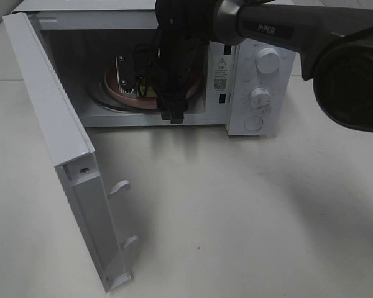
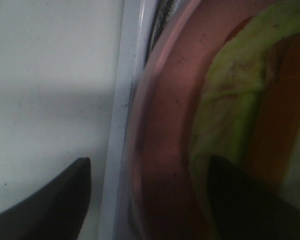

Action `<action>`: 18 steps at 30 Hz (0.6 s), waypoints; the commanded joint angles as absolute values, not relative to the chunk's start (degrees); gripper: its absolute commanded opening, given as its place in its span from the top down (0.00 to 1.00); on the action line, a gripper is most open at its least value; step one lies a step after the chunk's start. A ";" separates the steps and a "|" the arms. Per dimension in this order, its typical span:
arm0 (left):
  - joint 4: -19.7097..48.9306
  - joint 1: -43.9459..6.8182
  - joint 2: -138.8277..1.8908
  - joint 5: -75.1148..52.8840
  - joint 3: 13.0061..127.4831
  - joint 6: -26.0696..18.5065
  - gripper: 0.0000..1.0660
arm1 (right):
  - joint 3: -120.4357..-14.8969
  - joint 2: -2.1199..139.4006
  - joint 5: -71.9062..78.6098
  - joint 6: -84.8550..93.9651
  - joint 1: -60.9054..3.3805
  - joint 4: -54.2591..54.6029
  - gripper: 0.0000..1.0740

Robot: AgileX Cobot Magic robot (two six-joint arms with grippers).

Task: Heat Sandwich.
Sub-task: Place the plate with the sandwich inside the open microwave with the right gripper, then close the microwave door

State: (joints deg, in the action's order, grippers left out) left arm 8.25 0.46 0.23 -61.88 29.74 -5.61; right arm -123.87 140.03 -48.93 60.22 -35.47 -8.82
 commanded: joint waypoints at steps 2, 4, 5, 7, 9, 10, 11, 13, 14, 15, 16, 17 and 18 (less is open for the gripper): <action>8.31 0.57 1.20 -61.54 29.68 -5.61 0.08 | -121.47 137.40 -47.15 59.01 -35.35 -9.05 0.39; 8.31 0.57 1.20 -61.54 29.68 -5.61 0.08 | -119.46 136.48 -46.35 59.01 -35.35 -9.11 0.39; 8.31 0.57 1.20 -61.54 29.68 -5.61 0.08 | -117.69 135.45 -45.78 59.01 -35.35 -9.11 0.39; 8.31 0.57 1.20 -61.54 29.68 -5.61 0.08 | -116.77 134.99 -45.66 59.01 -35.35 -9.34 0.39; 8.31 0.57 1.20 -61.54 29.68 -5.61 0.08 | -114.08 133.38 -45.32 58.79 -35.35 -10.20 0.39; 8.31 0.57 1.20 -61.54 29.68 -5.61 0.08 | -112.99 132.81 -44.81 58.61 -35.41 -10.14 0.39; 8.31 0.57 1.20 -61.54 29.68 -5.61 0.08 | -112.99 132.81 -44.81 58.61 -35.41 -10.14 0.39; 8.31 0.57 1.20 -61.54 29.68 -5.61 0.08 | -110.70 131.55 -43.37 58.16 -35.41 -10.08 0.39; 8.31 0.57 1.20 -61.54 29.68 -5.61 0.08 | -108.80 130.23 -42.17 57.70 -35.41 -10.08 0.39; 8.31 0.57 1.20 -61.54 29.68 -5.61 0.08 | -107.95 129.49 -41.71 57.58 -35.41 -10.08 0.39; 8.31 0.57 1.20 -61.54 29.68 -5.61 0.08 | -107.95 129.49 -41.71 57.58 -35.41 -10.08 0.39; 8.31 0.57 1.20 -61.54 29.68 -5.61 0.08 | -106.86 128.97 -41.20 57.52 -35.41 -10.14 0.39; 8.31 0.57 1.20 -61.54 29.68 -5.61 0.08 | -104.62 127.60 -39.99 57.52 -35.41 -10.14 0.39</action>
